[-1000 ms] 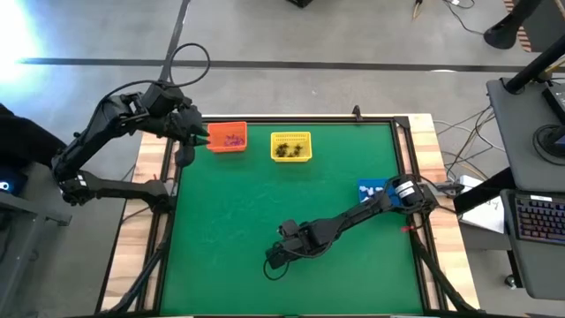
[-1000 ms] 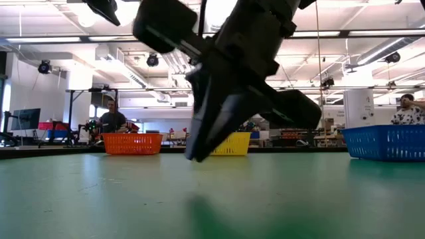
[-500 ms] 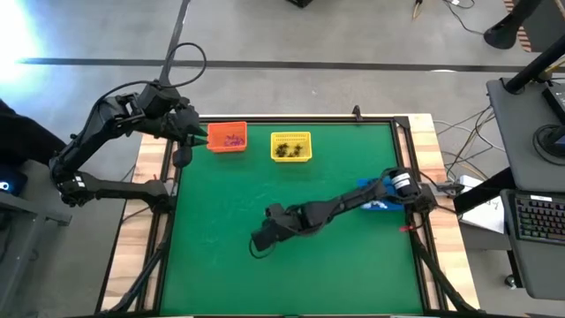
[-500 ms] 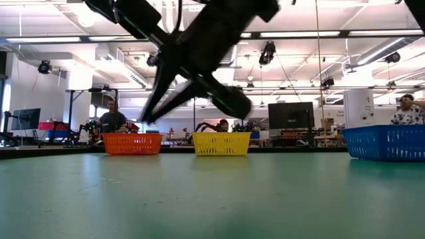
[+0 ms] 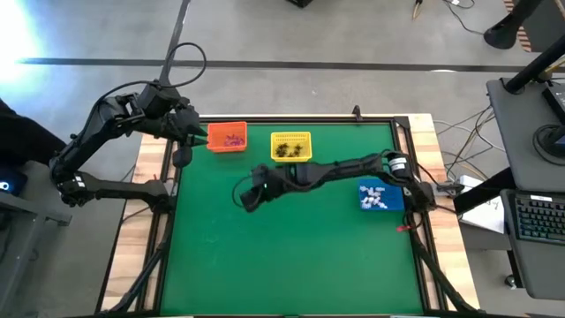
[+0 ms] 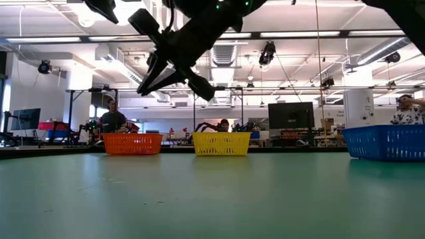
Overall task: Sort Halloween decoration
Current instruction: Put the violet hat toy into the orange basket
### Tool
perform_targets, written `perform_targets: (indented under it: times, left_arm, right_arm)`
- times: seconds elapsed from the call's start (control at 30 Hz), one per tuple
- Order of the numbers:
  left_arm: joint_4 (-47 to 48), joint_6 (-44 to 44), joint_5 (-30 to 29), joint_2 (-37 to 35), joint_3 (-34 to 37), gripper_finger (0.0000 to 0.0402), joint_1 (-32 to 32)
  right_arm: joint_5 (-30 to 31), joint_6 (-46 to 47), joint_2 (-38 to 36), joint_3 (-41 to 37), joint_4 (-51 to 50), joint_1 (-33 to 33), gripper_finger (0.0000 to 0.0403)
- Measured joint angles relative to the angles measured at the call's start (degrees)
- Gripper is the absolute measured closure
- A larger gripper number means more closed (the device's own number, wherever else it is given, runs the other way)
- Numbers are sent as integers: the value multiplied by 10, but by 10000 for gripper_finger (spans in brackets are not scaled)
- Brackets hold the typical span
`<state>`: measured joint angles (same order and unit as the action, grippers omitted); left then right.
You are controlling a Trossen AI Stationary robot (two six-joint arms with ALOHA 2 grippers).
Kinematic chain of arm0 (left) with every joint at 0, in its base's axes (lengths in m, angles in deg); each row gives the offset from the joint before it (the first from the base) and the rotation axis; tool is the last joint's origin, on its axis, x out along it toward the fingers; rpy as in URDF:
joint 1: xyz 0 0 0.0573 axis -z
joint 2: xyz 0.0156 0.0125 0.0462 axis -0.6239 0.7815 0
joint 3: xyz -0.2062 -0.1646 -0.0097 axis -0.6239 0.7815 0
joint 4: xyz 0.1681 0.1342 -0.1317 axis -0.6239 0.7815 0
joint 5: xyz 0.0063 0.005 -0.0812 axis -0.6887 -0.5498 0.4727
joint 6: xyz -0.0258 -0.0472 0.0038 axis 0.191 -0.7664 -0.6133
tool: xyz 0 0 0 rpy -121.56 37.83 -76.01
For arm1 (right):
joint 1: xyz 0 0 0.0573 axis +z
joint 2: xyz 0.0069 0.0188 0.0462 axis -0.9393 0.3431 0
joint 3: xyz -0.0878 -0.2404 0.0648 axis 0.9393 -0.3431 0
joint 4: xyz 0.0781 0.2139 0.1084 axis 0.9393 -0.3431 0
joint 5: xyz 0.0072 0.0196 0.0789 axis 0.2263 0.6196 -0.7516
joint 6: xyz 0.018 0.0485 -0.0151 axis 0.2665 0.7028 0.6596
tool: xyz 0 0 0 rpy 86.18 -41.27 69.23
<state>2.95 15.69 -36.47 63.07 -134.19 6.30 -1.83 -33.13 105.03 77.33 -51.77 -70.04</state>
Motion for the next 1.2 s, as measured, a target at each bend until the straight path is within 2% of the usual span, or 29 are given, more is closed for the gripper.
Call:
perform_targets:
  times: [0.17, 0.37, 0.57, 0.7, 0.83, 1.0, 1.2]
  left_arm:
    - [0, -8, 0, 0, 0, 313, 0]
    - [0, -13, 0, 0, 0, 313, 0]
    - [0, -13, 0, 1, 0, 313, 0]
    - [0, -20, 0, 1, 0, 313, 0]
    - [0, -25, -1, 1, 0, 313, 0]
    - [0, -42, -1, 1, 0, 313, 0]
    - [0, -65, -14, 0, 0, 313, 0]
  right_arm:
    - [-32, -41, 0, 3, 2, -37, 394]
    - [-37, -85, 0, 4, 5, -77, 394]
    - [-37, -124, 1, 4, 45, -117, 394]
    - [-81, -128, 16, 4, 97, -150, 394]
    - [-91, -128, 33, 8, 112, -177, 394]
    - [-113, -135, 64, 48, 118, -203, 394]
    - [-164, -143, 140, 150, 116, -217, 394]
